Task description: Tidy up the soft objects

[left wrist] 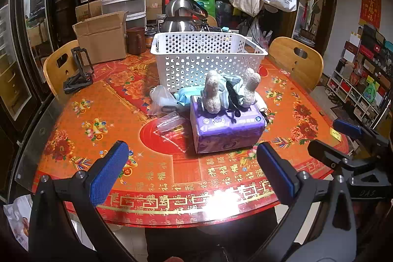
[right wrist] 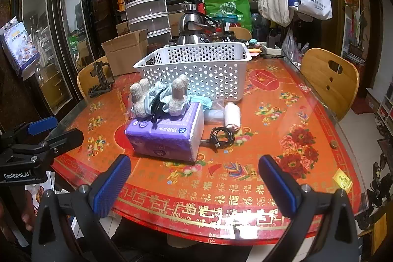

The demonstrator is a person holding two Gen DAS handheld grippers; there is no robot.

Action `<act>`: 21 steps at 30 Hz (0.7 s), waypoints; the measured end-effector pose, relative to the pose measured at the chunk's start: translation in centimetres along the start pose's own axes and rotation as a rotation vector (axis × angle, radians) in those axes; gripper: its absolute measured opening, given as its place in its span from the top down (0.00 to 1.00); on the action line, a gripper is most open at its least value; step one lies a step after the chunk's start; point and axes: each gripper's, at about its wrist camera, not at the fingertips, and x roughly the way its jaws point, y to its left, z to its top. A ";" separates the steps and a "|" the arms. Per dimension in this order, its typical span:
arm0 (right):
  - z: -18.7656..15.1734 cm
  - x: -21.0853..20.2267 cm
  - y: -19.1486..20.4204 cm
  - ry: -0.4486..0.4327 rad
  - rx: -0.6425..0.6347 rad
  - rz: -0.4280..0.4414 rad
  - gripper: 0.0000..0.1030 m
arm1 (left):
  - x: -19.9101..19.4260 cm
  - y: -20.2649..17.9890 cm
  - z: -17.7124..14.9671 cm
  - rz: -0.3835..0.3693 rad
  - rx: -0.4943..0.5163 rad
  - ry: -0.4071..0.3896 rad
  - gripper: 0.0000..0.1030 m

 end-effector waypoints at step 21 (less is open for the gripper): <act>0.0 0.1 -0.1 0.007 0.002 -0.003 0.00 | 0.2 0.0 -0.1 0.004 0.004 0.003 0.00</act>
